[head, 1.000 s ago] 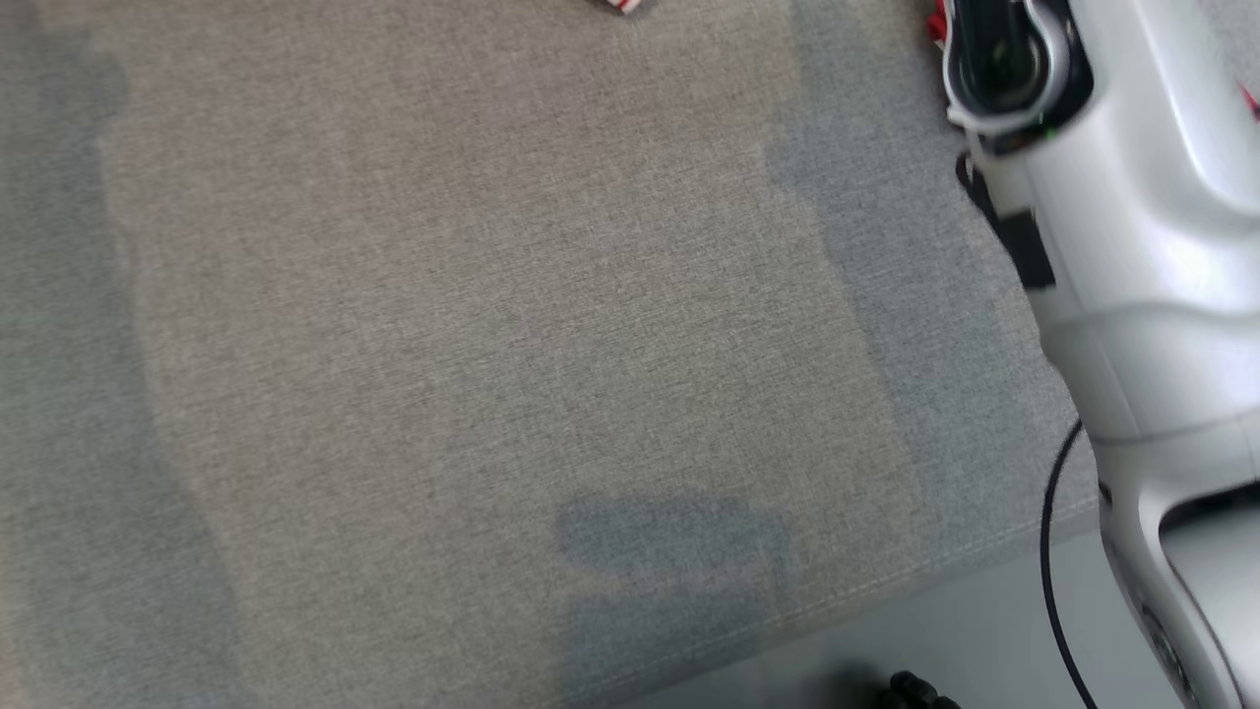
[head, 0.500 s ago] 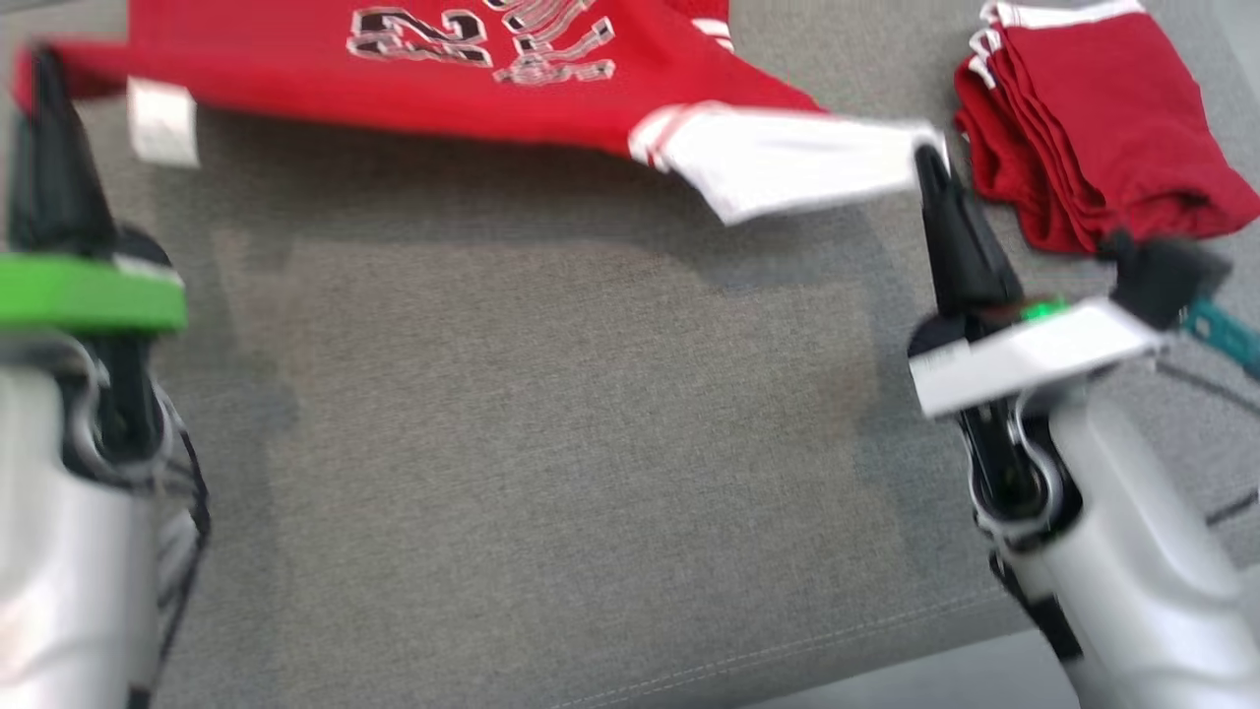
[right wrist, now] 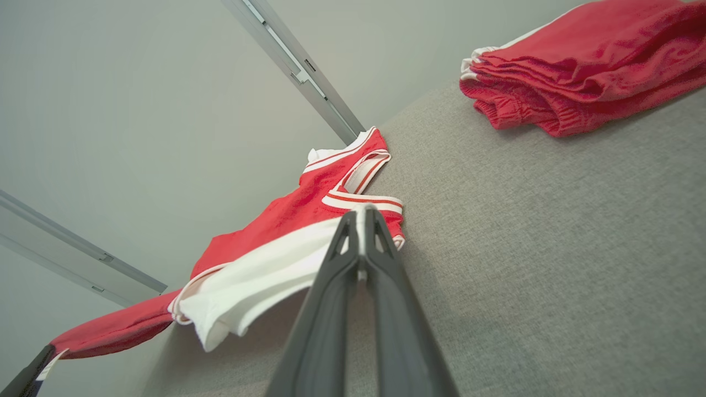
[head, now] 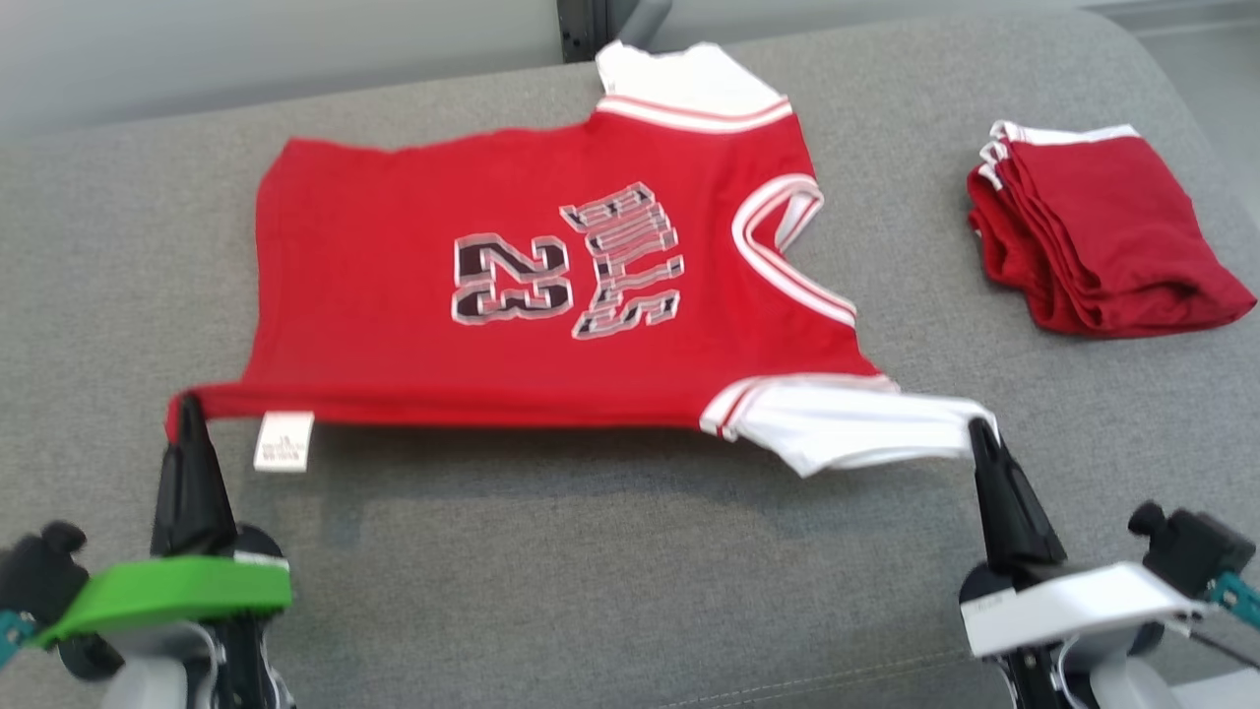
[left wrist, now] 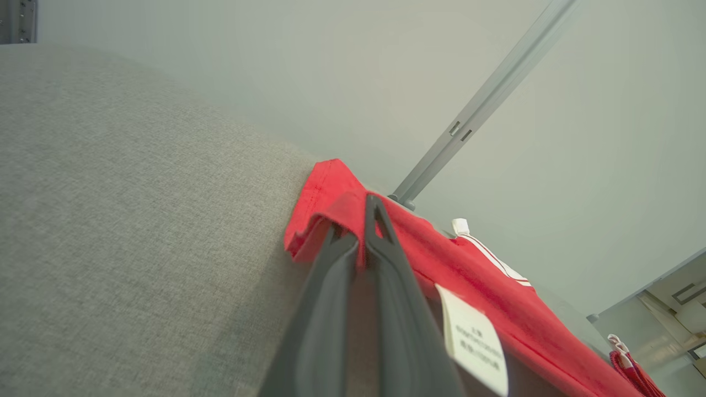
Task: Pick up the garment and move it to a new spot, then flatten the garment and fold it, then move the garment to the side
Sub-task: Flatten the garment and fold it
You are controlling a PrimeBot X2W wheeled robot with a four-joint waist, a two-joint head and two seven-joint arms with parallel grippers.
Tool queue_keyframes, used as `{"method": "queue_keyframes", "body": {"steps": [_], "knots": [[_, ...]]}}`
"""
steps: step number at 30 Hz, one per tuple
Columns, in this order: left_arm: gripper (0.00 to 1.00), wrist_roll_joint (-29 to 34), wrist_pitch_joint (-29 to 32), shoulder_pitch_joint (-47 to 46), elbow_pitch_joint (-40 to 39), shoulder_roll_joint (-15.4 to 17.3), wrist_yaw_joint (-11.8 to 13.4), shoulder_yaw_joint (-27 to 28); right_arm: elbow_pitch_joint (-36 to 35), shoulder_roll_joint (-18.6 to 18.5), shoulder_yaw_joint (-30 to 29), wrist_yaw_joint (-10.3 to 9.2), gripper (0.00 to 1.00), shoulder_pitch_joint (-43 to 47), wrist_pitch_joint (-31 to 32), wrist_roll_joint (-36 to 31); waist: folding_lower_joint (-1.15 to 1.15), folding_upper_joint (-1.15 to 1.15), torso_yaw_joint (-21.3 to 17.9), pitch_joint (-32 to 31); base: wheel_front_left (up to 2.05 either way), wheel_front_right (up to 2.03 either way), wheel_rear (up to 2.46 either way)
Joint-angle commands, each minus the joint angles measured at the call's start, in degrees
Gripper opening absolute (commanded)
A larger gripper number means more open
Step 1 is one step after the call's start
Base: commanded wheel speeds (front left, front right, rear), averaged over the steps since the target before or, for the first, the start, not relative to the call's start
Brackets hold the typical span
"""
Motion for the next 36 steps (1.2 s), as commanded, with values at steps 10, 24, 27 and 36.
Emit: {"method": "queue_keyframes", "body": {"steps": [10,24,27,36], "knots": [[0.00,7.54,-0.17,12.55,-0.71,-3.39,-0.08,1.55,0.77,2.96,-2.13,-0.07,0.00,11.77,-0.19,-0.59,0.00,0.00,1.96,-6.83,0.00,0.00,0.00],[0.00,9.69,-0.17,19.36,-0.31,-4.82,-0.08,3.85,3.43,3.55,1.39,-0.06,0.00,17.18,1.09,0.90,0.00,0.00,1.97,-8.57,0.00,0.00,0.00],[0.00,9.27,-0.16,19.30,0.23,-4.90,-0.08,2.96,3.95,3.76,2.03,-0.06,0.00,17.03,1.36,1.45,0.00,0.00,2.03,-8.82,0.00,0.00,0.00],[0.00,8.32,-0.16,17.64,-0.04,-5.04,-0.08,1.12,4.12,3.99,2.75,-0.06,0.00,15.75,1.00,2.03,0.00,0.00,1.96,-9.29,0.00,0.00,0.00]]}}
